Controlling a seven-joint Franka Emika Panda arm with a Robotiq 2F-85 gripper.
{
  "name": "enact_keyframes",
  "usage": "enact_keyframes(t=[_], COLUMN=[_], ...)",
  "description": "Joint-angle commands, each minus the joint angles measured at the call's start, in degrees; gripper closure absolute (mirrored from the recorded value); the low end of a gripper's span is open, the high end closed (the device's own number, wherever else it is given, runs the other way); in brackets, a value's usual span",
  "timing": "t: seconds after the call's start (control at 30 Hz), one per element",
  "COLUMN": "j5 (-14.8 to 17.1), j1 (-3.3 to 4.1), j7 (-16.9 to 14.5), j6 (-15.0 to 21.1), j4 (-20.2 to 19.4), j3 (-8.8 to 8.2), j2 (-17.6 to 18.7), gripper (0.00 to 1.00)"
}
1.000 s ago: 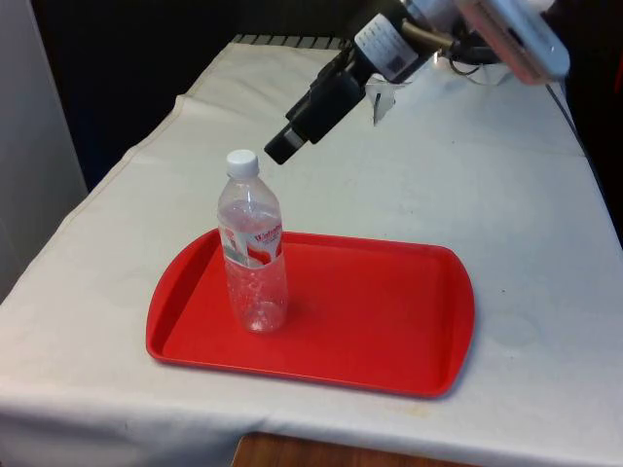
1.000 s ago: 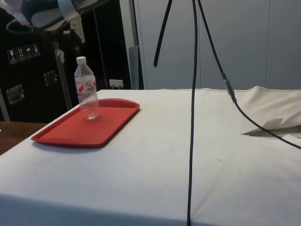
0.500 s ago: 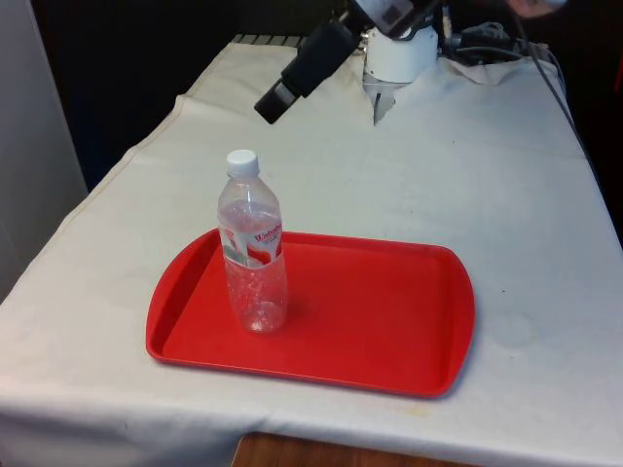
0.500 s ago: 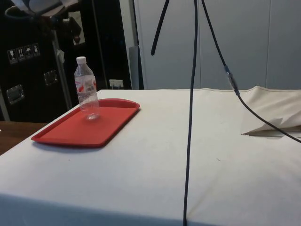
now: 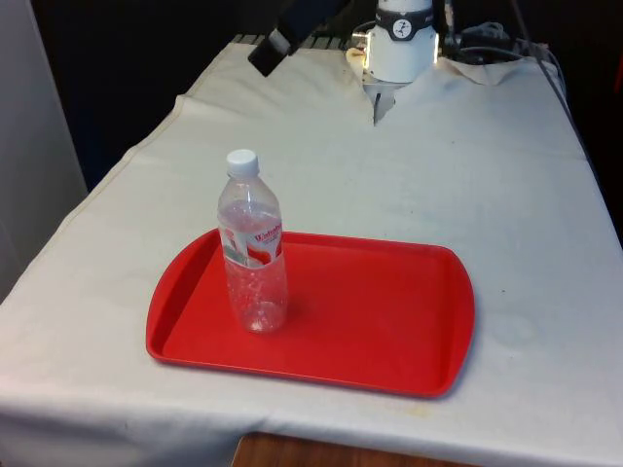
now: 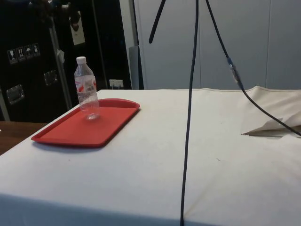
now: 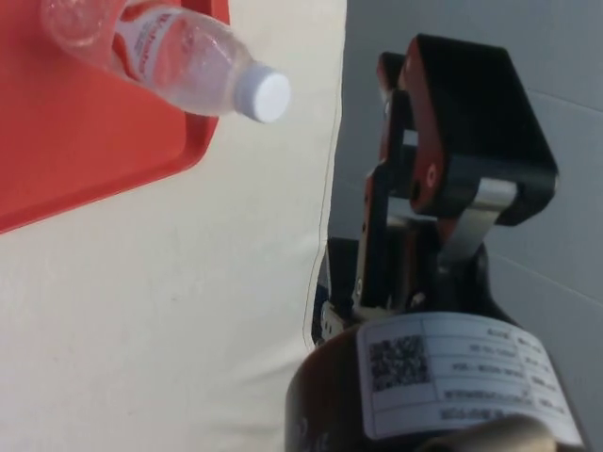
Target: Place the bottle upright on the tray.
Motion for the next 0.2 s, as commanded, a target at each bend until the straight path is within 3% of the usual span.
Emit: enact_keyframes(t=[0.0, 0.17], j5=[0.1, -0.1], j1=[0.00, 0.00], j7=[-0.4, -0.8], j6=[-0.3, -0.8], j4=[0.2, 0.7], j3=[0.11, 0.11], j2=[-0.4, -0.9], gripper=[0.00, 0.00])
